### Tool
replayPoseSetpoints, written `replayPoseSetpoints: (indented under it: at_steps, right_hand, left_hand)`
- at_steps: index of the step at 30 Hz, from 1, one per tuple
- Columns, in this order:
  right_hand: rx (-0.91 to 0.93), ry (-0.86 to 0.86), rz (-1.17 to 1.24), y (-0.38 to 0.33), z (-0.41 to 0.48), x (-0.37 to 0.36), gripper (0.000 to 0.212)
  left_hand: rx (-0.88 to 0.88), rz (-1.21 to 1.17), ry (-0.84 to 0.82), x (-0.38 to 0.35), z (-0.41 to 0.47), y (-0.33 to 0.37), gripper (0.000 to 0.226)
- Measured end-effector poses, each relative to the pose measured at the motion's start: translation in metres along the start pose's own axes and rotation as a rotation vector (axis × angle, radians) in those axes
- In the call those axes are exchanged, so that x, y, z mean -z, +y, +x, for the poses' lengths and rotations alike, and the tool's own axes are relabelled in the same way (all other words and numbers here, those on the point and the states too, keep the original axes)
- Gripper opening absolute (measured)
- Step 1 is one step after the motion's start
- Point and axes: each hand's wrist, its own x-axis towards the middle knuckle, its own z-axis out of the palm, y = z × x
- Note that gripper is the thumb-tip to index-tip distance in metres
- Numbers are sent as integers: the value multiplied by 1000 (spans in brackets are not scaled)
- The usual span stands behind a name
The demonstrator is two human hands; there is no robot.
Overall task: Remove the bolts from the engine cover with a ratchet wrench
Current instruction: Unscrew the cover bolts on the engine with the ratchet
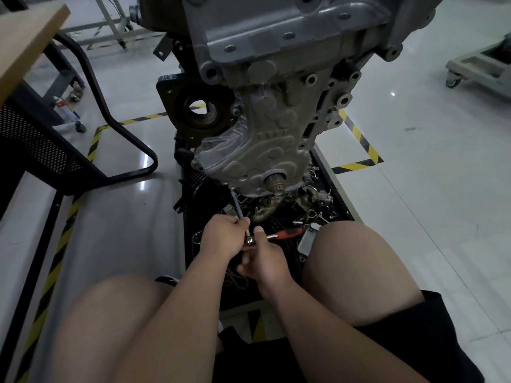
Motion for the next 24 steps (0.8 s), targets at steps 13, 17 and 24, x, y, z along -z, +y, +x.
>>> replayPoseSetpoints:
  at_steps: [13,17,24]
  right_hand:
    - [496,78,-782,3,-4,3,25]
    - [356,-3,-612,2,-3,-1,27]
    - [170,-33,-171,-5,-6,-8,38]
  left_hand:
    - [12,17,-6,5,3,0,36]
    - [20,55,1,7,4,1,38]
    - [7,100,10,8,2,4,40]
